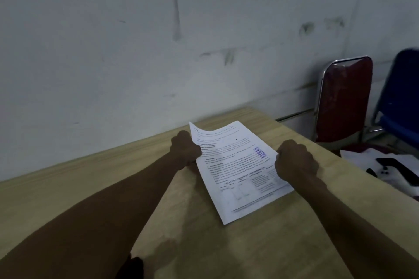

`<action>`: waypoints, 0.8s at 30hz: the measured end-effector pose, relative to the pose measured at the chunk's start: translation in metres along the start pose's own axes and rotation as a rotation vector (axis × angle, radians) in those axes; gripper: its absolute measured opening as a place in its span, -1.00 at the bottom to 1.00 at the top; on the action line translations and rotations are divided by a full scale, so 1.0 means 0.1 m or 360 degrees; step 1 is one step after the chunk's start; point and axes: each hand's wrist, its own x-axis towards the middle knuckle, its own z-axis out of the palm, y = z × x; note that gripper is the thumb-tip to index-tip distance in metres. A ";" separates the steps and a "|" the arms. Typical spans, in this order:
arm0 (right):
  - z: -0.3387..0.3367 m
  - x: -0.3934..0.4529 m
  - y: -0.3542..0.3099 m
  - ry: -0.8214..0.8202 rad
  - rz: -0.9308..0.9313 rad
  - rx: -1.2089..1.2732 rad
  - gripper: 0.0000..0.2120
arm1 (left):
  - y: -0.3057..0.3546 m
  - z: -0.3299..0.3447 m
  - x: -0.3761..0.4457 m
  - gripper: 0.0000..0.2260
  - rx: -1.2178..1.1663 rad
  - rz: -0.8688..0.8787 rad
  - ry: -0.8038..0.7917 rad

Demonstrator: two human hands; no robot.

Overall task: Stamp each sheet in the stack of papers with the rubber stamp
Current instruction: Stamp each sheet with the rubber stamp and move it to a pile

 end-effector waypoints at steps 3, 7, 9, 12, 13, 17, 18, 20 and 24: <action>0.06 0.22 0.00 -0.0012 -0.0004 -0.0056 -0.88 | 0.06 0.12 0.21 -0.81 0.0036 0.0041 0.0093; 0.15 0.56 0.02 0.0026 -0.0053 -0.0074 -0.88 | 0.16 0.30 0.49 -0.74 0.0080 0.0120 0.0102; 0.20 0.69 0.02 0.0070 -0.0066 -0.0065 -0.92 | 0.16 0.34 0.61 -0.59 0.0120 0.0164 0.0046; 0.26 0.88 0.03 0.0109 -0.0102 -0.0048 -0.87 | 0.16 0.36 0.76 -0.45 0.0403 0.0246 -0.0037; 0.26 0.91 0.03 0.0119 -0.0116 -0.0049 -0.87 | 0.16 0.35 0.80 -0.41 0.0549 0.0279 -0.0069; 0.30 1.02 0.09 0.0079 -0.0181 -0.0185 -0.76 | 0.12 0.41 0.88 -0.33 0.0990 0.0382 -0.0289; 0.29 1.01 0.09 0.0096 -0.0186 -0.0232 -0.68 | 0.11 0.43 0.89 -0.33 0.1015 0.0380 -0.0328; 0.30 0.98 0.08 0.0162 -0.0246 -0.0274 -0.63 | 0.10 0.45 0.87 -0.36 0.1001 0.0395 -0.0343; 0.31 0.87 0.03 0.0083 -0.0410 -0.0234 -0.54 | 0.16 0.49 0.79 -0.36 0.1059 0.0465 -0.0306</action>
